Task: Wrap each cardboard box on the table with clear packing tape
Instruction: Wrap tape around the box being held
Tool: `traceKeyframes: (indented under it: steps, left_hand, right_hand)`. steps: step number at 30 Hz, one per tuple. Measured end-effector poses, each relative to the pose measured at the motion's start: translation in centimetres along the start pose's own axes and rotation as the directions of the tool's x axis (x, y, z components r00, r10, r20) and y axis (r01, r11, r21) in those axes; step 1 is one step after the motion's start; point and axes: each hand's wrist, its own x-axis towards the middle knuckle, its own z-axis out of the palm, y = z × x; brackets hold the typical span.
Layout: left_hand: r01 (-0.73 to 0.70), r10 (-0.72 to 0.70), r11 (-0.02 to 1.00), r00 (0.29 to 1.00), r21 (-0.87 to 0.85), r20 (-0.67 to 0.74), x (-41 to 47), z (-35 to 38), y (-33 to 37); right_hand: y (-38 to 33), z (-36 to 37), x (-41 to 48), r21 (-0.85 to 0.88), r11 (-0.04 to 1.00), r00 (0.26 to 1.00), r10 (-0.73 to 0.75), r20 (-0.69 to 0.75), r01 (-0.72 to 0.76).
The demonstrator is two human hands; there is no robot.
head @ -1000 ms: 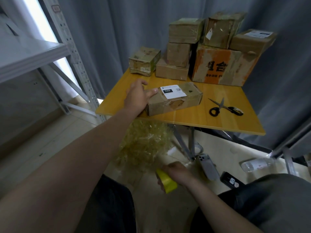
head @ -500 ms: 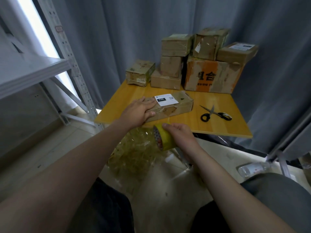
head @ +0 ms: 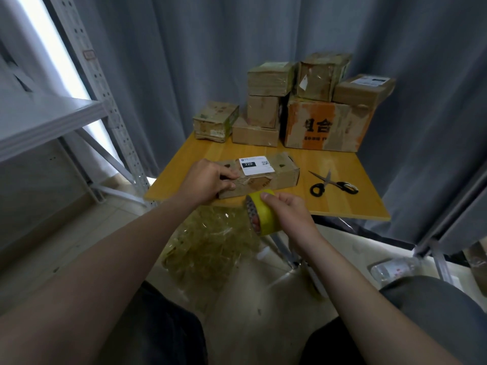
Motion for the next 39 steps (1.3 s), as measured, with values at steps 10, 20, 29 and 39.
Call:
traceKeyframes:
  steps: [10,20,29,39]
  left_hand:
    - [0.017,-0.037,0.978,0.995,0.209,0.093,0.7,-2.0,-2.8]
    - [-0.001,0.104,0.919,0.965,-0.394,0.241,-4.1,-1.4,8.3]
    - [0.168,-0.092,0.744,0.984,-0.647,0.15,-5.3,-1.7,7.5]
    - [0.337,-0.217,0.605,0.941,-0.722,0.259,-6.2,-2.8,7.7]
  right_hand:
    - [0.5,-1.3,1.3,-0.116,0.983,0.979,-0.158,-0.129,0.144]
    - [0.0,-1.1,1.6,0.028,0.975,0.967,-0.216,-0.133,0.221]
    - [-1.3,-2.5,1.0,-0.23,0.905,0.916,-0.388,-0.104,0.357]
    - [-2.6,-1.4,2.2,-0.37,0.842,0.898,-0.439,-0.044,0.393]
